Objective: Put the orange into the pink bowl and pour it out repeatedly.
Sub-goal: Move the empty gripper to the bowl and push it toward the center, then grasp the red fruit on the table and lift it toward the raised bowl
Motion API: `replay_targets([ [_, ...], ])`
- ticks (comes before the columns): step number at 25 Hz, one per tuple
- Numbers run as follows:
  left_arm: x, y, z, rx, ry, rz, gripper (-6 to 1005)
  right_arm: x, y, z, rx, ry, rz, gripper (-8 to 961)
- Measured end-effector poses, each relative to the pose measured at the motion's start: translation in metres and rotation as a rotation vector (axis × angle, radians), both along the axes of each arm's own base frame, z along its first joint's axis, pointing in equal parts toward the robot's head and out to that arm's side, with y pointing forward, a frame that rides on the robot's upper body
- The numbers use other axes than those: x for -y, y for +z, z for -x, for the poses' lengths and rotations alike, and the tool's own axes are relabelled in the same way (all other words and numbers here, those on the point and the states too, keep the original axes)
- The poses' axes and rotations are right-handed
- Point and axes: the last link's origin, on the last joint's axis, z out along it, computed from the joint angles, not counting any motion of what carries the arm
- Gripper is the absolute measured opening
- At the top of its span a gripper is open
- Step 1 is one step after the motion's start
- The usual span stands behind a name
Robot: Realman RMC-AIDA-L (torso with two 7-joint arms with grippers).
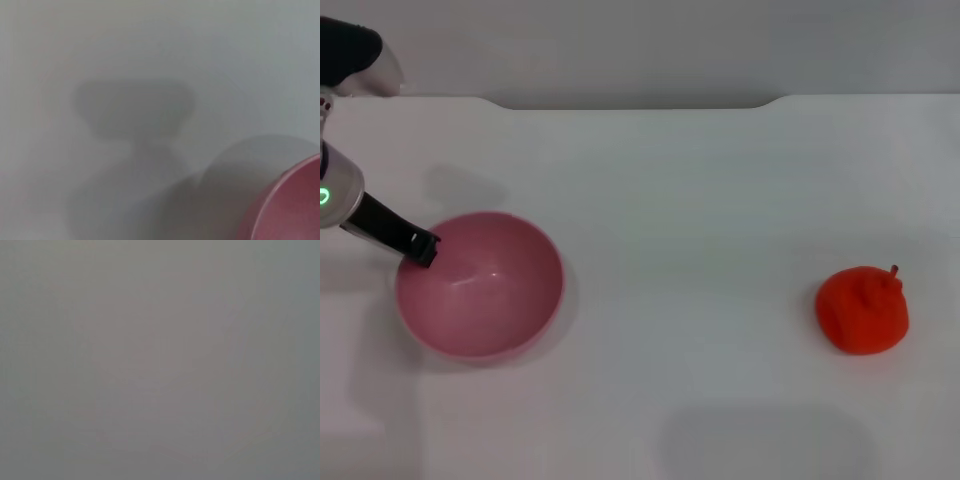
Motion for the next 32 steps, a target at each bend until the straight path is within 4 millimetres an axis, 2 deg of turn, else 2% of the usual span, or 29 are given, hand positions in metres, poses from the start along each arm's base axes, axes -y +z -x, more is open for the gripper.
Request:
replay_targets([
  [3, -0.005, 0.001, -0.006, -0.005, -0.031, -0.001, 45, 0.005, 0.018, 0.037, 0.085, 0.266, 0.24, 440],
  [6, -0.007, 0.001, -0.008, -0.006, -0.041, 0.0, 45, 0.015, 0.02, 0.071, 0.323, 0.462, 0.548, 437],
  [7, -0.012, 0.002, -0.015, -0.01, -0.07, 0.0, 45, 0.019, 0.017, 0.078, 0.43, 0.496, 0.667, 436],
  [10, -0.018, 0.002, -0.025, -0.014, -0.107, 0.003, 44, 0.02, 0.005, 0.088, 0.691, 0.475, 0.898, 432],
  [12, -0.018, 0.002, -0.025, -0.014, -0.107, 0.003, 44, 0.017, -0.006, 0.088, 0.866, 0.392, 1.024, 430],
  [14, -0.025, 0.004, -0.037, -0.023, -0.148, 0.001, 44, 0.012, -0.019, 0.088, 1.052, 0.247, 1.12, 428],
  [17, -0.027, 0.006, -0.041, -0.026, -0.16, -0.004, 44, 0.006, -0.037, 0.087, 1.297, 0.017, 1.19, 425],
  [18, -0.031, 0.008, -0.051, -0.029, -0.178, -0.002, 45, 0.005, -0.044, 0.089, 1.374, -0.041, 1.193, 424],
  [22, -0.033, 0.008, -0.062, -0.03, -0.193, 0.014, 45, 0.009, -0.067, 0.094, 1.559, -0.142, 1.19, 420],
  [23, -0.033, 0.008, -0.073, -0.037, -0.209, 0.032, 45, 0.01, -0.071, 0.094, 1.576, -0.144, 1.191, 419],
  [32, -0.034, 0.011, -0.09, -0.05, -0.24, 0.04, 45, 0.014, -0.088, 0.081, 1.568, -0.161, 1.225, 409],
])
